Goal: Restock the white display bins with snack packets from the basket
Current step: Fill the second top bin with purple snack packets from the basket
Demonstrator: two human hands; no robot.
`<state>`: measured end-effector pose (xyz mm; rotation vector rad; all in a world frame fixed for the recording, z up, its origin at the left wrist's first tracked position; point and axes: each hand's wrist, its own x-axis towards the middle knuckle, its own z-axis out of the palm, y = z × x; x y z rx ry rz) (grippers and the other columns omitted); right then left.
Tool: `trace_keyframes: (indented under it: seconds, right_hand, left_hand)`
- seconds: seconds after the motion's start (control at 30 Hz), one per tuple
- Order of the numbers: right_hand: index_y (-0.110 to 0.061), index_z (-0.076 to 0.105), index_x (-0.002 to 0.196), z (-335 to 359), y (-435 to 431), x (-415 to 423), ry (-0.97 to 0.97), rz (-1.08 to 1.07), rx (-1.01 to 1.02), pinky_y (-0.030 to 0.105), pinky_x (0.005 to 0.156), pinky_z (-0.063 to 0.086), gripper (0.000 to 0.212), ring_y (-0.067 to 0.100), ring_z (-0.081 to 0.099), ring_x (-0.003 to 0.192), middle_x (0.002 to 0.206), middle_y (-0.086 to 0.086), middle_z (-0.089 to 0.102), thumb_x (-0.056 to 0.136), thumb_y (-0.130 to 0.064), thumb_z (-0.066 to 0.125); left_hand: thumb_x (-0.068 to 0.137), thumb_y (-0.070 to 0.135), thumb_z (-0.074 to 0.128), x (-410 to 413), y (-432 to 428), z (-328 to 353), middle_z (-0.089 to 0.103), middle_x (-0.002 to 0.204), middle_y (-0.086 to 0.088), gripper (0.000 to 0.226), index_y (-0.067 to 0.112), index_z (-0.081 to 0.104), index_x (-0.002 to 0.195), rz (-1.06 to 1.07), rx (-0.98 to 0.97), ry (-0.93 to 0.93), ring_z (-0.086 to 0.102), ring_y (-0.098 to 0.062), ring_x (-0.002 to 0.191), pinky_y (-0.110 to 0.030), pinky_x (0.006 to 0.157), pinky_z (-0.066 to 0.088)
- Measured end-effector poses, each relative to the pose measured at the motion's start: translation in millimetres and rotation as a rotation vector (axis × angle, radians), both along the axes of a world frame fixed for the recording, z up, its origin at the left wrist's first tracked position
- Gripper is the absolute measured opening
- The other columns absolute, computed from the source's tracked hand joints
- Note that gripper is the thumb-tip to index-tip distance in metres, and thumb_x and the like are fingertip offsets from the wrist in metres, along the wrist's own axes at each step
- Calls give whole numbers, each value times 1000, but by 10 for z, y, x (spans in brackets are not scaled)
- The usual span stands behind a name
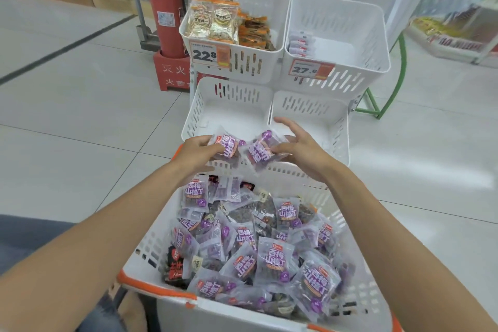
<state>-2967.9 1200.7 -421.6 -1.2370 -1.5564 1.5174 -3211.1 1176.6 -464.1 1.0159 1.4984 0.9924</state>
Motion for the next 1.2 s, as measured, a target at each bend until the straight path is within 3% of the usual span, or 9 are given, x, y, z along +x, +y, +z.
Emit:
trace_keyframes:
  seconds: [0.13,0.27,0.47,0.63,0.77,0.93,1.0,1.1,1.2]
  right_hand:
    - [-21,58,118,-1,-57,-137,297,-44,-121,37,86,54,42,30,66,98,117,21,63,86,4,66]
    - [-18,58,106,-168,-165,-307,39,-135,36,25,70,44,27,15,59,82,101,8,68,84,-15,74]
    - [-18,61,102,-152,-38,-321,-14,-150,131,32,84,45,35,18,57,98,108,10,63,76,-30,80]
    - [-32,23,148,331,308,-73,-81,6,128,26,78,53,92,19,66,105,124,9,60,78,-10,79]
    - [-21,43,131,786,788,165,-98,-60,190,35,85,53,81,26,66,103,116,15,66,63,-14,87]
    - [-13,47,123,1382,1487,455,-111,-109,235,23,57,51,64,13,67,71,94,7,68,71,1,81]
    - [-4,56,118,1525,1845,560,-108,-187,316,28,60,57,56,18,69,72,91,10,70,69,4,81]
    - [-9,57,109,1608,2420,708,-102,-400,467,24,65,57,49,20,65,73,84,6,67,69,4,81]
    - [-12,51,109,1539,2958,727,-77,-536,605,6,49,42,50,-4,59,57,81,-5,57,72,6,78]
  left_hand:
    - [100,20,54,101,-5,109,75,90,-14,23,4,64,113,-49,-11,-218,71,-23,95,-36,96,54]
    - [98,43,50,213,-13,207,69,90,-6,36,10,63,106,-91,-1,-385,65,-17,88,-29,90,51]
    - [91,14,67,393,56,259,68,118,-20,32,6,57,120,-91,71,-336,67,-30,106,-33,92,53]
    - [88,6,67,538,449,652,69,116,-13,41,9,56,126,-262,157,-111,67,-27,107,-35,95,54]
    - [85,5,71,720,976,1132,69,115,-8,51,12,48,131,-373,270,-2,66,-19,107,-34,97,52]
    - [84,-1,70,962,1807,1678,70,116,-7,48,13,56,128,-507,406,4,66,-18,99,-25,76,53]
    - [81,7,77,1061,2174,1827,60,134,-6,62,18,50,137,-463,459,51,59,-16,113,-19,80,50]
    - [68,41,87,1068,2770,1818,33,154,-4,105,23,28,152,-372,527,445,35,-20,139,-35,109,37]
    - [56,63,86,1028,3178,1585,34,150,3,116,23,26,147,-461,626,758,32,-20,138,-41,114,29]
